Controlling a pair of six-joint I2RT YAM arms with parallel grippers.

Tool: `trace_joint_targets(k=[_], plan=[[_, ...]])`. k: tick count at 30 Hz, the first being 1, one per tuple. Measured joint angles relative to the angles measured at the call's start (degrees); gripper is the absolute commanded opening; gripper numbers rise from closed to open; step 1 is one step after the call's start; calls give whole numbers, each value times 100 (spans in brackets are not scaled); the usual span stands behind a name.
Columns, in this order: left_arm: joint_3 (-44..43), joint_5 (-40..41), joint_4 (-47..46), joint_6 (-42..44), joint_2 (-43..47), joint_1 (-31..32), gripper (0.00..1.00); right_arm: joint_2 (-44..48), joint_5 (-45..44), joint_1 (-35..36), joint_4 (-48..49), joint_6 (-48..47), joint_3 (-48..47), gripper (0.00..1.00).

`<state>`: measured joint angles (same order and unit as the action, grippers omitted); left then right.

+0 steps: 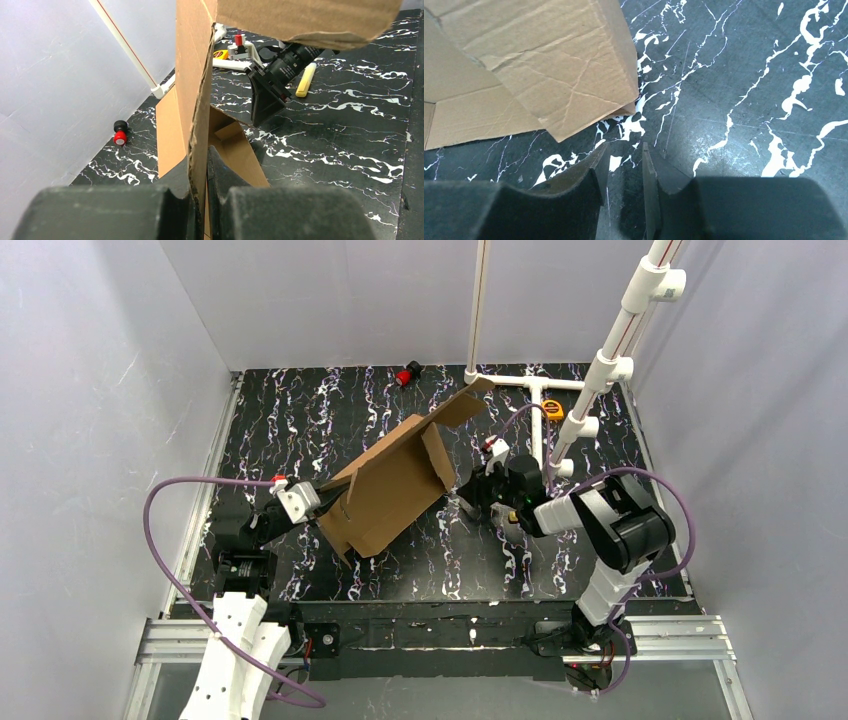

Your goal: Fold the paper box

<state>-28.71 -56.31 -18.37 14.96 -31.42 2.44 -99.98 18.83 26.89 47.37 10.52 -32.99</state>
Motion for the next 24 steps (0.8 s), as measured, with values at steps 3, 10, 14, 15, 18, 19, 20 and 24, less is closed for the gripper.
trace_joint_targets(k=[3,10,14,15,18,19,20,24], plan=[[17,0,-2,2,15,2,0,-166,-52,2,83,129,-59,43],[17,-2,-2,2,15,4,0,-481,-72,24,332,323,-219,45],[17,-2,-2,2,15,4,0,-612,-76,28,505,479,-271,45],[17,-2,-2,0,15,7,0,-656,-76,28,560,529,-291,45],[17,-2,0,-2,13,9,0,-809,-111,31,737,717,-365,45],[17,0,0,-2,13,9,0,-861,-146,35,809,785,-393,45],[17,0,2,-2,13,9,0,-905,-201,42,863,861,-413,44],[17,0,9,-2,13,9,0,-940,-466,61,933,1080,-431,43]])
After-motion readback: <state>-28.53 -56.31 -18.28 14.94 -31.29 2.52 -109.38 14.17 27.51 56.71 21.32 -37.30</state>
